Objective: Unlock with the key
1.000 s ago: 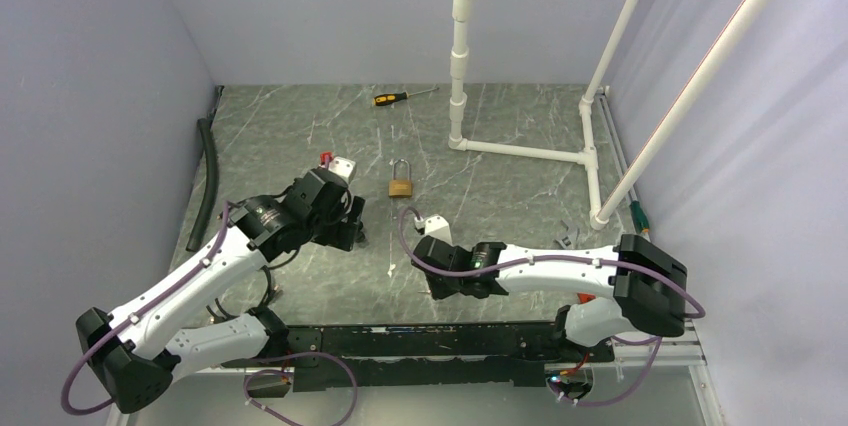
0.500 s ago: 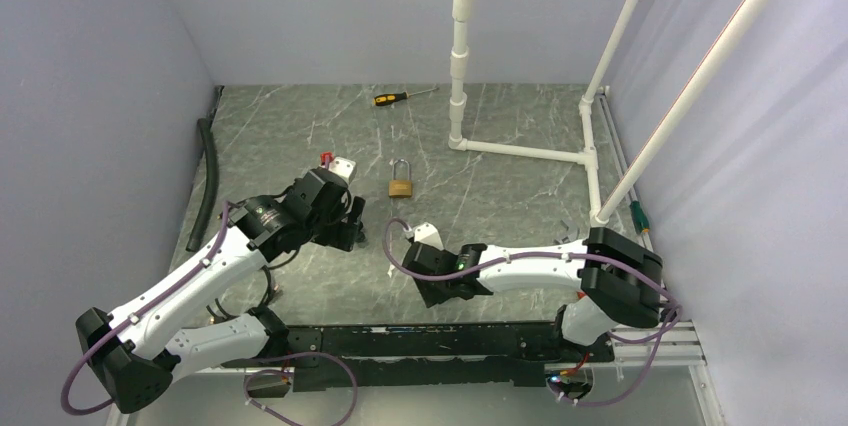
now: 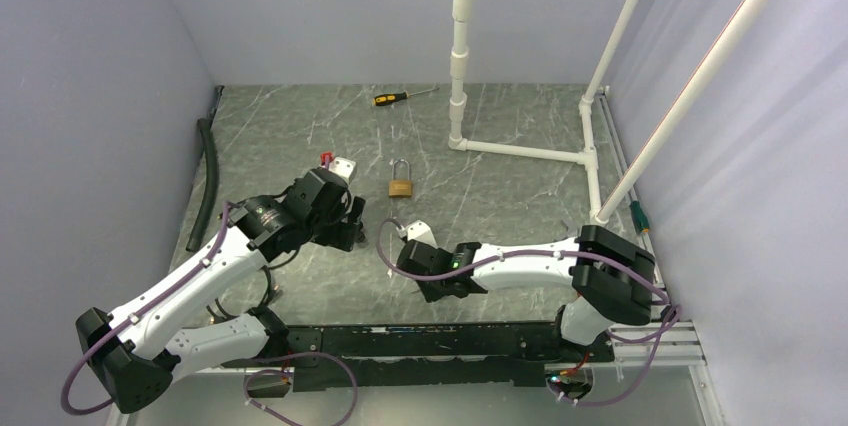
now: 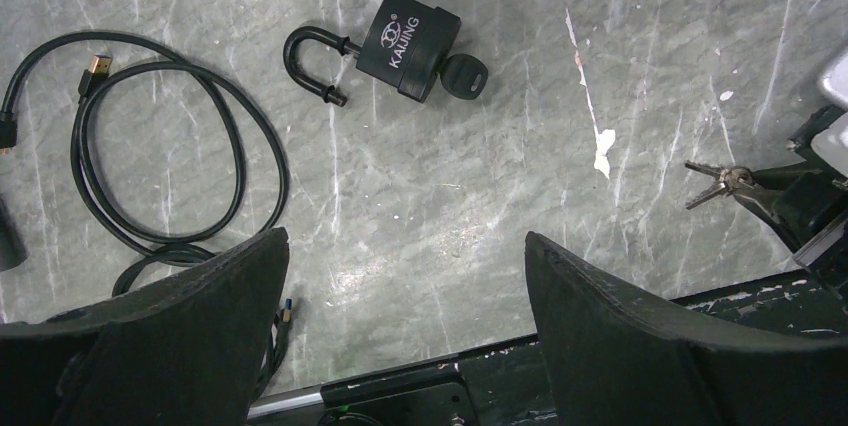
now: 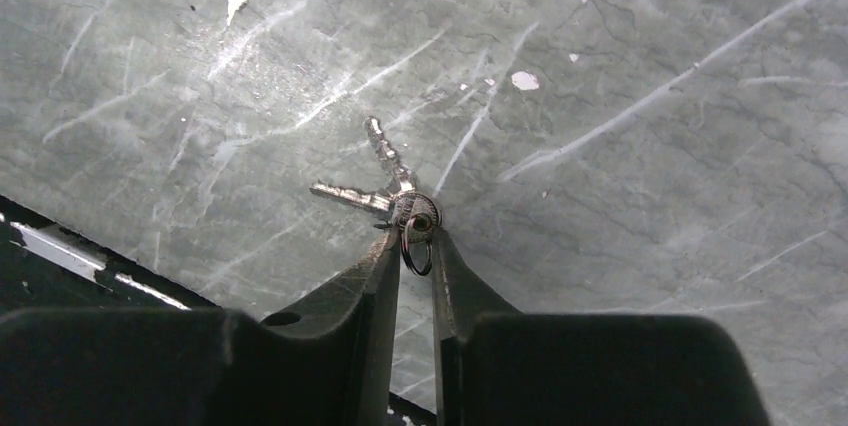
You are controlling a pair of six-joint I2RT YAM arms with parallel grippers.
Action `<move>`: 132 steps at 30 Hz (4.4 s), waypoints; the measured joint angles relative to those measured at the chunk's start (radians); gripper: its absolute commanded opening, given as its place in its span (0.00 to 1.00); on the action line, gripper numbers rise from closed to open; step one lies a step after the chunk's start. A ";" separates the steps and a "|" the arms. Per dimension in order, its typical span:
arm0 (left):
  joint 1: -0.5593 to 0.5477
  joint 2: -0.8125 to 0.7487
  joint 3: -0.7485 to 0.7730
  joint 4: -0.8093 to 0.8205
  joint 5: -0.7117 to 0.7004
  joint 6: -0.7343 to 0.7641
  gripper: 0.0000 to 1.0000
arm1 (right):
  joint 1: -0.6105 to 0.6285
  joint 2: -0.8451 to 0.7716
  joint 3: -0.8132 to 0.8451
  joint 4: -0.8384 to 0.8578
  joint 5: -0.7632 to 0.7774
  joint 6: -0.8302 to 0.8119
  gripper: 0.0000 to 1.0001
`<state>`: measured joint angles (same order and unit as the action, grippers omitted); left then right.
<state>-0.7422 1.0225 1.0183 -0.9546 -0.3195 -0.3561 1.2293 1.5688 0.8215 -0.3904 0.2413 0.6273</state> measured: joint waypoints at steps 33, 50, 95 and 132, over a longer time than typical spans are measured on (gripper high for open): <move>0.000 -0.165 -0.297 0.244 0.331 -0.227 0.84 | 0.010 -0.119 -0.080 0.083 -0.015 0.031 0.00; 0.000 -0.208 -0.512 0.668 0.619 -0.287 0.73 | 0.010 -0.303 -0.111 0.099 0.031 0.051 0.00; 0.000 -0.193 -0.671 1.254 0.899 -0.532 0.00 | 0.010 -0.636 -0.148 0.190 0.036 0.056 0.00; 0.001 -0.093 0.106 -0.013 0.644 -0.100 0.00 | -0.020 -0.705 -0.212 0.352 -0.080 -0.219 0.84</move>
<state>-0.7414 0.9291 1.1248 -0.9676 0.3244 -0.4564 1.2095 0.8639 0.6094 -0.0387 0.1608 0.4084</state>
